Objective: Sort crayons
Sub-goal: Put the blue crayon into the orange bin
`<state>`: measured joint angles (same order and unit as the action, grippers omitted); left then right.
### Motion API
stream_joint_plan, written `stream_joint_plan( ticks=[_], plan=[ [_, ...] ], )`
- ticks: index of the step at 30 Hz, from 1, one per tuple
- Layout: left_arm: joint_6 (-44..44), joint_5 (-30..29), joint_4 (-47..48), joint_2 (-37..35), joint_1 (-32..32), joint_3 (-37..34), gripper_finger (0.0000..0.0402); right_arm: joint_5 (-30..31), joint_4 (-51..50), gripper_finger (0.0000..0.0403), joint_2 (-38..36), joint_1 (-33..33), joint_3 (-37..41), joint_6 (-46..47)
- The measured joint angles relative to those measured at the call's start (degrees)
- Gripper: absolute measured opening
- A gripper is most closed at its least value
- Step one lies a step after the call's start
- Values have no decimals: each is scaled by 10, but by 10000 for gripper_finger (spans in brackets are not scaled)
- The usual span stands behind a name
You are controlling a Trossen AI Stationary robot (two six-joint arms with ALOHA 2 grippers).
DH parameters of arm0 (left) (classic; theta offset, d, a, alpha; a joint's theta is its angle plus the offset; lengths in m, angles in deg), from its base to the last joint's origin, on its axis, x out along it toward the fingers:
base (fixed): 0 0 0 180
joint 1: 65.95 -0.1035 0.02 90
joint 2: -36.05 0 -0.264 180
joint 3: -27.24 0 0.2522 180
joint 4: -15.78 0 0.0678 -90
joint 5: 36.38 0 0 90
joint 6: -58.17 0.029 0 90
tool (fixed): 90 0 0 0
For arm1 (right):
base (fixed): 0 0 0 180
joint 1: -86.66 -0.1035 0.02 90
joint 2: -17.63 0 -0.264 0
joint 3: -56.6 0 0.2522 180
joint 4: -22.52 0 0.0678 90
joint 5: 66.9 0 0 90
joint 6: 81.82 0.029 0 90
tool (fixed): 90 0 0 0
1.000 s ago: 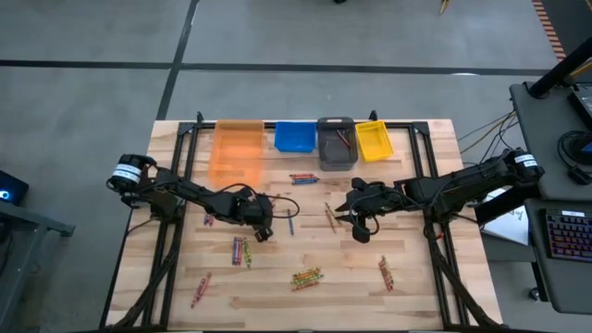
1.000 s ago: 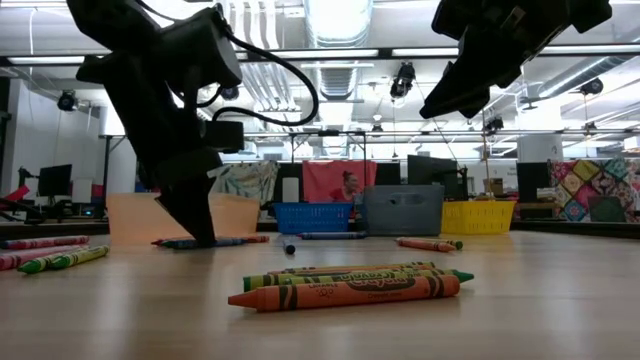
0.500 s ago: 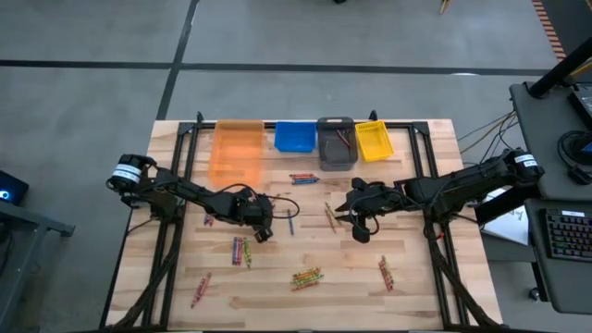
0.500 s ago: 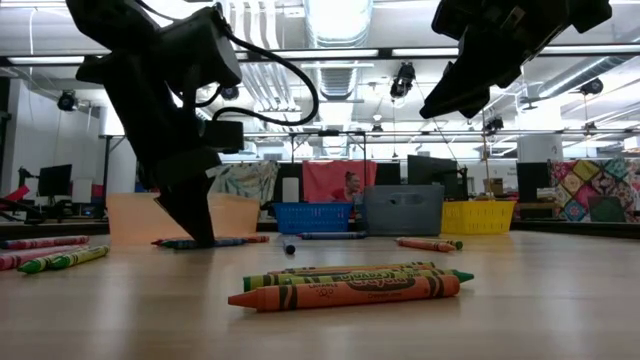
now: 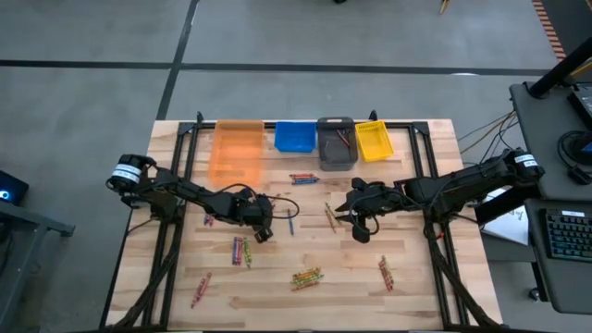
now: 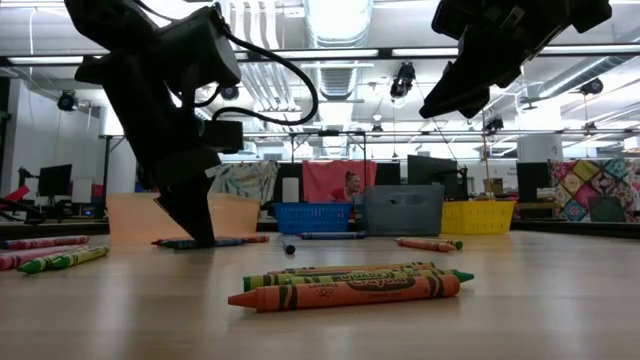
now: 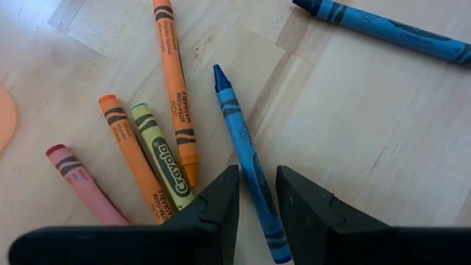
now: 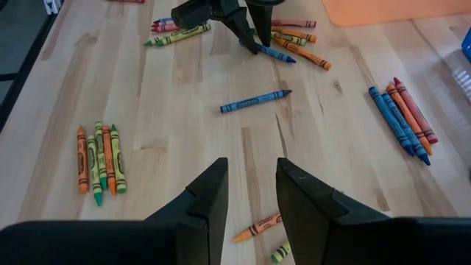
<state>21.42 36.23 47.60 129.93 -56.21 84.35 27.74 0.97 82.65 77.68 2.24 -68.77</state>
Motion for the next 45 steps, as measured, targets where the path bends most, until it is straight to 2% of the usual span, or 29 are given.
stream_joint_plan(
  ticks=[19, 26, 36, 45],
  plan=[
    [-6, -2, -23, -2, 0, -14, 74, 0, 0, 105, 0, 0, 0, 0],
    [-15, -2, -25, -2, 0, -16, 8, 0, 0, 105, 0, 0, 0, 0],
    [2, 7, -16, -11, 2, -2, 1, 0, 0, 105, 0, 0, 0, 0],
    [31, 3, -15, -75, 2, 9, 0, 0, 0, 105, 0, 0, 0, 0]
  ],
)
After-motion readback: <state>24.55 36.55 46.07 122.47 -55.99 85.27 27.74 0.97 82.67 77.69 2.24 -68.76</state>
